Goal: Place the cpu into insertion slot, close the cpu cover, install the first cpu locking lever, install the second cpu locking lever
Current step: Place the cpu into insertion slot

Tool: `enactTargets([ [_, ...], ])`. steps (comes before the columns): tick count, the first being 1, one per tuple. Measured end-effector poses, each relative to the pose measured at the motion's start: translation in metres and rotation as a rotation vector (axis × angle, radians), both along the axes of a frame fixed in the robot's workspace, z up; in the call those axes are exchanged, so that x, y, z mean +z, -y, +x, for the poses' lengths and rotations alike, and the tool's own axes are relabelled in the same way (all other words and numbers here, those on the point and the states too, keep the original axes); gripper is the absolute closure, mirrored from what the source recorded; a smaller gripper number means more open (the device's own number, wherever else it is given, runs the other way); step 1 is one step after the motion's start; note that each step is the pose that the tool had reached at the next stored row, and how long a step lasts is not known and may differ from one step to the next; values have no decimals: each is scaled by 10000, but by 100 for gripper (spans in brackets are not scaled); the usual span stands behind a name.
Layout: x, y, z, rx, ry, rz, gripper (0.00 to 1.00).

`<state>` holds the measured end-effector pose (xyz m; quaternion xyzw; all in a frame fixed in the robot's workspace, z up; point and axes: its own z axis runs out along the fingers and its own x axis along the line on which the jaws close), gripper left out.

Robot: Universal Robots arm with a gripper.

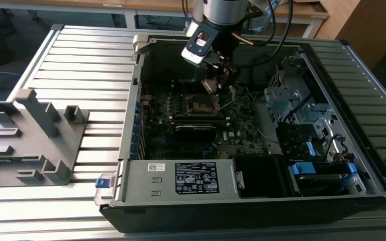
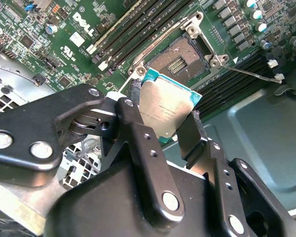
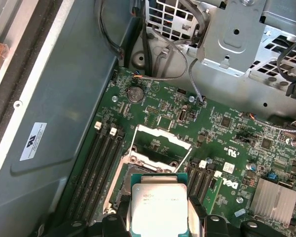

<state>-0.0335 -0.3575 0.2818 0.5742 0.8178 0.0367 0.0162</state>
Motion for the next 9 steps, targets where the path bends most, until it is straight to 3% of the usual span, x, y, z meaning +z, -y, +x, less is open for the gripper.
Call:
enactTargets([
  [9,0,0,0,-78,0,0,46],
])
